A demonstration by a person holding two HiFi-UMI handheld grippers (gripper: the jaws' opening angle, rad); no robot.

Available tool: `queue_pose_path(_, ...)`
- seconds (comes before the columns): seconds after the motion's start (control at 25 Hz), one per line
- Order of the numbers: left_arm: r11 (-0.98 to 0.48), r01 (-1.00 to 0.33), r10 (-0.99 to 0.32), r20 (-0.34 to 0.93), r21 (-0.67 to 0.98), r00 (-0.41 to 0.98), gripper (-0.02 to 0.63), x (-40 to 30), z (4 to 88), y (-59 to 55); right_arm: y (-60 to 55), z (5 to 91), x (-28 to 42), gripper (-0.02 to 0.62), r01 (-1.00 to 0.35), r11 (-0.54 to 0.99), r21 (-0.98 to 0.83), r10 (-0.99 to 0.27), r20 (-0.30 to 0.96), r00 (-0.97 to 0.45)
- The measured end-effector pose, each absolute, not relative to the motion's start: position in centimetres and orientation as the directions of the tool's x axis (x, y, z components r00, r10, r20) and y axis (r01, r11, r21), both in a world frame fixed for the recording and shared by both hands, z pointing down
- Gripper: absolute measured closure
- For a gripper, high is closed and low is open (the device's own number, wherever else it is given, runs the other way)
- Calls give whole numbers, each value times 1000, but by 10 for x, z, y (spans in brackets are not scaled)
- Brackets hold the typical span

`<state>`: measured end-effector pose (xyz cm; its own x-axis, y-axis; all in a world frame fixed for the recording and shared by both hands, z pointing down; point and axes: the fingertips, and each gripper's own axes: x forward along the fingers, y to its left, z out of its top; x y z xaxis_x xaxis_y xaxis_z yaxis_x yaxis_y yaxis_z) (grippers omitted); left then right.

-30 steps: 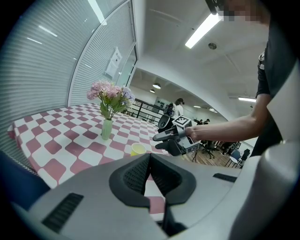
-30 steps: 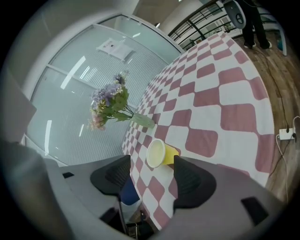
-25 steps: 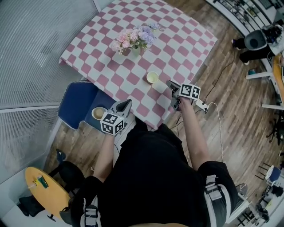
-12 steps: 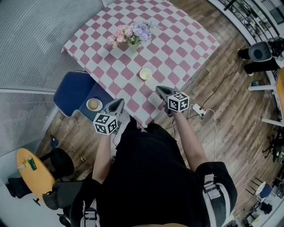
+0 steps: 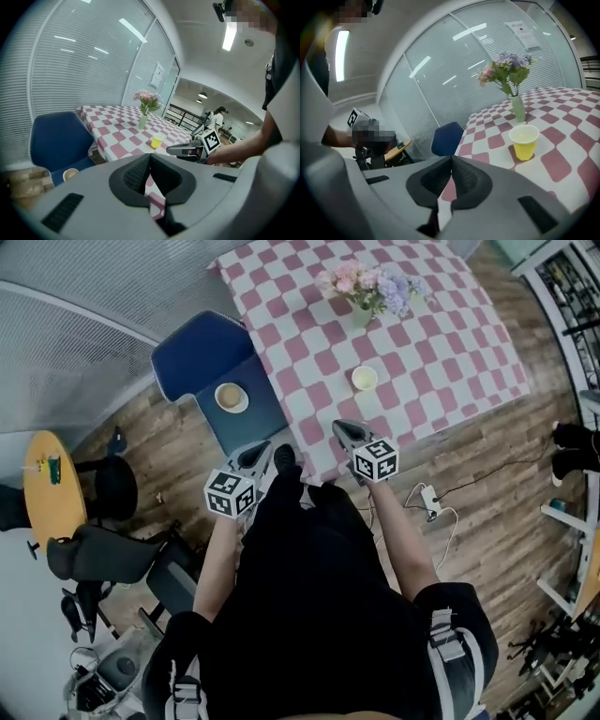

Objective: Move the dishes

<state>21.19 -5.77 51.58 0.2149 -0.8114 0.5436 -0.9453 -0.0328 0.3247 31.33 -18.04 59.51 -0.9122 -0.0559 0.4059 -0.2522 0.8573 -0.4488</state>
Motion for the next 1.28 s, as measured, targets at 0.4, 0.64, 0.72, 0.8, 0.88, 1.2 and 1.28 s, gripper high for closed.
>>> queue_pose_path(0.4,173,-927,-861,508,332,22,584,134,516,66,-81,591,208,580,-63,914,-401,123,421,-899)
queue_pose_path(0.64,173,-919,-873,487,353,23,584,72,517,108,-45,586,145,578,-82,930,-357,89,437,-895)
queue_pose_path(0.72,171,-917,-874,484,361,28,584,47,516,124,-29,583,120,578,-79,939,-335,86,451,-889)
queue_pose_path(0.8,160,-916,-874,485,367,42,584,21,516,140,-11,582,94,578,-77,943,-325,87,461,-883)
queue_pose_path(0.88,139,-919,-871,487,370,64,584,-3,519,153,7,584,66,578,-75,944,-323,90,468,-879)
queue_pose_path(1.2,72,-916,-866,480,396,140,584,-74,532,190,60,597,-22,578,-85,970,-227,49,528,-848)
queue_pose_path(1.28,59,-914,-864,479,401,155,584,-87,533,193,67,602,-37,572,-73,979,-188,44,555,-831)
